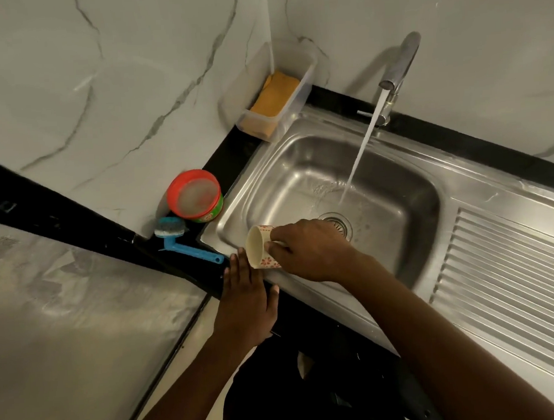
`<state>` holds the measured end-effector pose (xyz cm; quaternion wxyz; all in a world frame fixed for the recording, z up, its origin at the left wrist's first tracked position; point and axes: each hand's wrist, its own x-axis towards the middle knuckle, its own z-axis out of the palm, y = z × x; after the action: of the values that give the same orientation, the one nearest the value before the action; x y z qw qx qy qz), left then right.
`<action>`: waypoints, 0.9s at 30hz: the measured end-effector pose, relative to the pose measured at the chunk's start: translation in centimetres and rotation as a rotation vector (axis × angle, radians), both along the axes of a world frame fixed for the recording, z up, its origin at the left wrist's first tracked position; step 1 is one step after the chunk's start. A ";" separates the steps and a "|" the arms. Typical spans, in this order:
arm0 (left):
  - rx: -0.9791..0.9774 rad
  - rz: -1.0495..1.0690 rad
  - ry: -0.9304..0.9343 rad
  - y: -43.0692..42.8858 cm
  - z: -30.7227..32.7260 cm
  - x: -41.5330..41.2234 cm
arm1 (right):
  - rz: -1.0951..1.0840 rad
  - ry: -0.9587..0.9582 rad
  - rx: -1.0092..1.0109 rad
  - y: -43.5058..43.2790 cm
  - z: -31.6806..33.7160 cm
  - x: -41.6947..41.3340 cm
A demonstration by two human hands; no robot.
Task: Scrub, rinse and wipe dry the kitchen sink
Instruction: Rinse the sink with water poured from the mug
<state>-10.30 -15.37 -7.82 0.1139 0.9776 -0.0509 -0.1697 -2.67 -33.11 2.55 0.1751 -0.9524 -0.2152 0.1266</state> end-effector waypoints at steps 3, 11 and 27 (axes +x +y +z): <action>0.003 -0.013 -0.054 -0.3 -0.3 0.2 | 0.033 0.054 0.000 -1.4 0.0 -0.6; 0.023 -0.283 0.046 -3.5 0.3 -2.0 | -0.148 0.155 -0.136 -12.2 1.0 -6.2; 0.039 0.018 -0.091 -2.7 -0.2 -2.2 | -0.053 -0.081 -0.063 -2.1 0.3 -3.6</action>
<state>-12.51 -18.02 -8.04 0.0940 0.9867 -0.0440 -0.1248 -6.22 -35.19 2.85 0.1393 -0.9671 -0.1928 0.0901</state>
